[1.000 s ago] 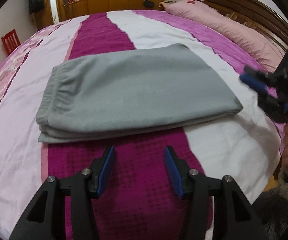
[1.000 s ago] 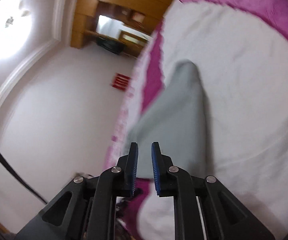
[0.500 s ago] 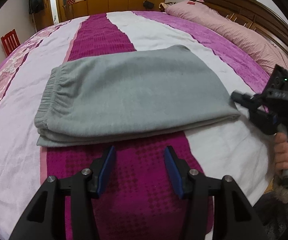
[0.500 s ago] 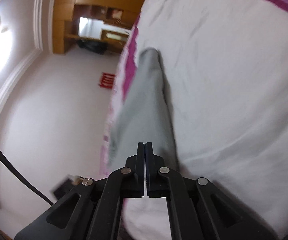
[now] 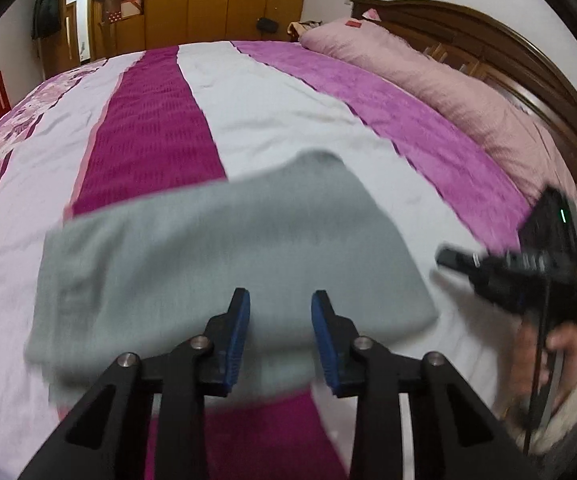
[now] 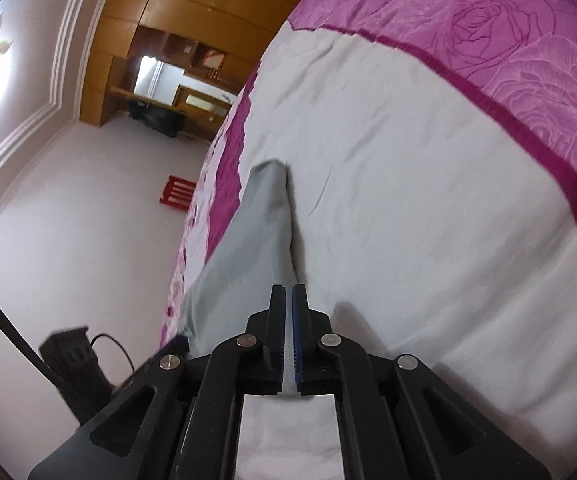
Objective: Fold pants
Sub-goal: 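Grasp the folded sweatpants edge with the right tool, then grasp the sweatpants edge with the left tool while the right tool holds its edge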
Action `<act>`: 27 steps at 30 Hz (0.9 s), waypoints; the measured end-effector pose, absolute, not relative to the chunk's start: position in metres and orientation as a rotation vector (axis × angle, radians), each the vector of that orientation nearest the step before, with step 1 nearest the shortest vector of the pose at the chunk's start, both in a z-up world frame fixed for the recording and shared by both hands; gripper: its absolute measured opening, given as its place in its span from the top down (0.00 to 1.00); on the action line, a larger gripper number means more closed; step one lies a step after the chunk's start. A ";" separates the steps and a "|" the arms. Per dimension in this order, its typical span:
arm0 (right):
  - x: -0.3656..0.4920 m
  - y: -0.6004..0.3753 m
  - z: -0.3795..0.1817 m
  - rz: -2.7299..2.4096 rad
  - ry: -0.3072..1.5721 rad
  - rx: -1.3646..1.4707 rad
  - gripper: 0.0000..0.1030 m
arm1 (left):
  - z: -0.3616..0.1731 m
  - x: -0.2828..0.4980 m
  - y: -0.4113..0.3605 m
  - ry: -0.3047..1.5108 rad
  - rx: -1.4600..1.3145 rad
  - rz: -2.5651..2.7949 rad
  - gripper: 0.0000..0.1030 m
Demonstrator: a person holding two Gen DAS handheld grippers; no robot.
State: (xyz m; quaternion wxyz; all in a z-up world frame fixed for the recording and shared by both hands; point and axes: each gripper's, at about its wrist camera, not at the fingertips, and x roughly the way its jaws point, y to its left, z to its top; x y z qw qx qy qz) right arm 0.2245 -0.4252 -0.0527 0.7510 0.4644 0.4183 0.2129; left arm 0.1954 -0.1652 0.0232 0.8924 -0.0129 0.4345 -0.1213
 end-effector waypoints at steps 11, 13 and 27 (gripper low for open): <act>0.227 -0.418 -0.058 0.521 0.937 1.050 0.74 | -0.014 0.261 -0.159 1.110 -0.138 -0.167 0.70; 0.231 -0.412 -0.060 0.527 0.963 1.032 0.74 | -0.023 0.257 -0.155 1.118 -0.168 -0.176 0.70; 0.230 -0.403 -0.062 0.517 1.036 0.961 0.74 | -0.024 0.263 -0.160 1.157 -0.216 -0.200 1.00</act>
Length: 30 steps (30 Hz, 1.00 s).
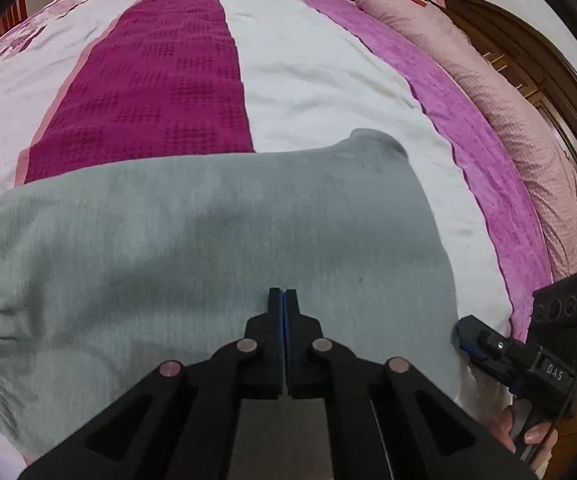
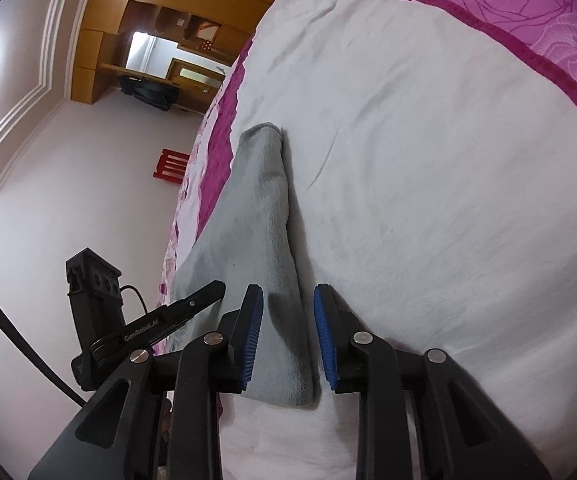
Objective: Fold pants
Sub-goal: 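Grasp the sweatpants edge with the left tool while the right tool holds its edge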
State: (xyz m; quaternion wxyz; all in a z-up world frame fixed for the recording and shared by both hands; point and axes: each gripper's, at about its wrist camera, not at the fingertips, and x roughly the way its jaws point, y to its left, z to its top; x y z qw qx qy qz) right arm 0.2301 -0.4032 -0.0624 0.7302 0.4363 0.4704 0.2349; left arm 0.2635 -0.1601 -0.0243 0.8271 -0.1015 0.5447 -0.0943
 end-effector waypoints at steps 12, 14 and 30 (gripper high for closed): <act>0.239 -0.402 -0.067 0.525 1.088 0.957 0.74 | -0.033 0.264 -0.157 1.156 -0.189 -0.196 1.00; 0.243 -0.402 -0.070 0.538 1.083 0.994 0.74 | -0.033 0.263 -0.158 1.151 -0.182 -0.195 1.00; 0.260 -0.362 -0.025 0.424 1.019 0.685 0.91 | -0.032 0.256 -0.161 1.117 -0.155 -0.192 1.00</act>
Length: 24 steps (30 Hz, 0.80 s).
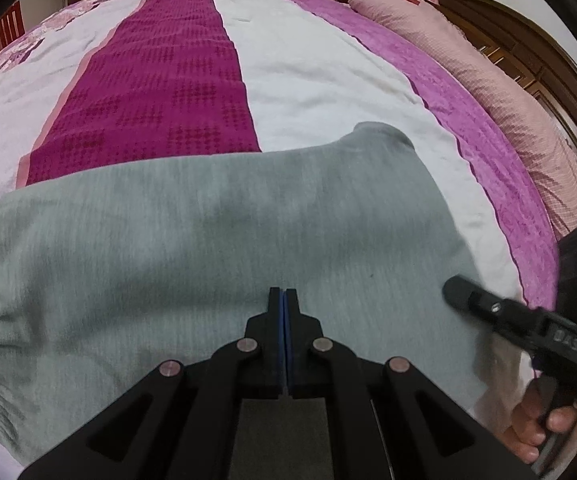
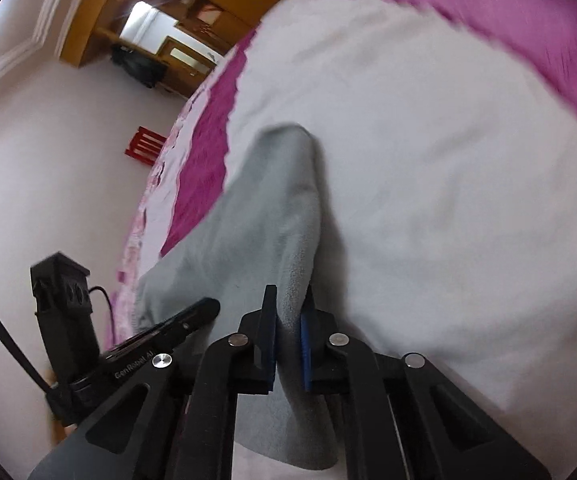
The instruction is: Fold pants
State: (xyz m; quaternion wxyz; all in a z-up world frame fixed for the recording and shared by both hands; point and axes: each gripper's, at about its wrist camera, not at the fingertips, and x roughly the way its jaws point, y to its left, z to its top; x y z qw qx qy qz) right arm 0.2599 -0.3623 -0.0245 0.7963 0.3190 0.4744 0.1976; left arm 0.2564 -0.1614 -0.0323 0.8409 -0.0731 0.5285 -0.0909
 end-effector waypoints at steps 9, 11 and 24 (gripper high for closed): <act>0.268 -0.318 0.026 0.322 0.998 0.404 0.91 | -0.012 0.251 -0.145 1.071 -0.262 -0.358 1.00; 0.271 -0.317 0.025 0.297 1.024 0.416 0.91 | 0.009 0.242 -0.120 1.023 -0.305 -0.385 1.00; 0.261 -0.169 0.105 0.160 0.973 -0.231 0.91 | 0.031 0.173 0.085 0.897 -0.370 -0.335 1.00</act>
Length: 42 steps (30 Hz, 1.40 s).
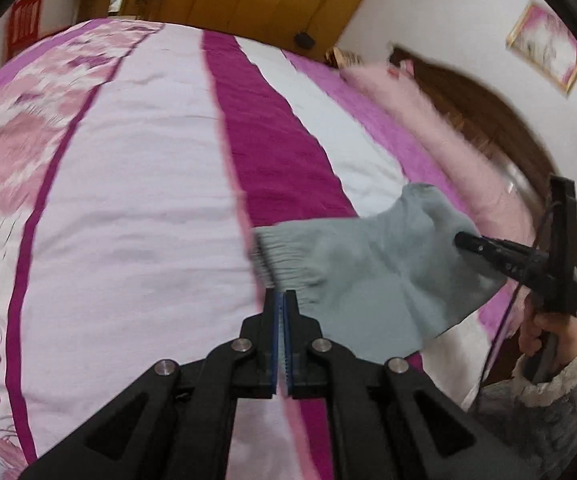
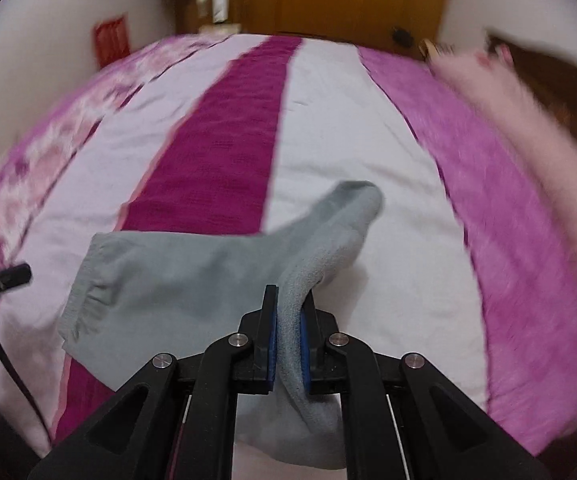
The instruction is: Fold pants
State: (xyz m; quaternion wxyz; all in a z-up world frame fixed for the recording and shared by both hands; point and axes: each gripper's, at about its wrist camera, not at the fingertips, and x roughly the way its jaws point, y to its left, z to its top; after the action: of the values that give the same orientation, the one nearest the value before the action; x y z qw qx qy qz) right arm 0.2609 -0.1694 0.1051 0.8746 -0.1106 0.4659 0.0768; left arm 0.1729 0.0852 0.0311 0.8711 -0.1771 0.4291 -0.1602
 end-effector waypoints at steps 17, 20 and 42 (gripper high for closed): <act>0.238 0.012 0.051 0.277 1.012 -0.640 0.90 | 0.013 0.151 0.197 0.877 -0.614 -0.198 0.93; 0.236 0.013 0.063 0.432 1.000 -0.518 0.82 | 0.015 0.151 0.200 0.875 -0.619 -0.197 0.91; 0.150 -0.284 0.002 0.403 0.833 0.512 0.59 | -0.012 0.175 0.049 1.137 -0.661 -0.548 0.37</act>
State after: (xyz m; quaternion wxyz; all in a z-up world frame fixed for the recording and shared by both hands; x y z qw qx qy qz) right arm 0.1495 -0.2837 0.0020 0.8634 0.2441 0.3974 0.1924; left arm 0.1750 0.0493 -0.0115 0.7569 -0.3031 0.5215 -0.2516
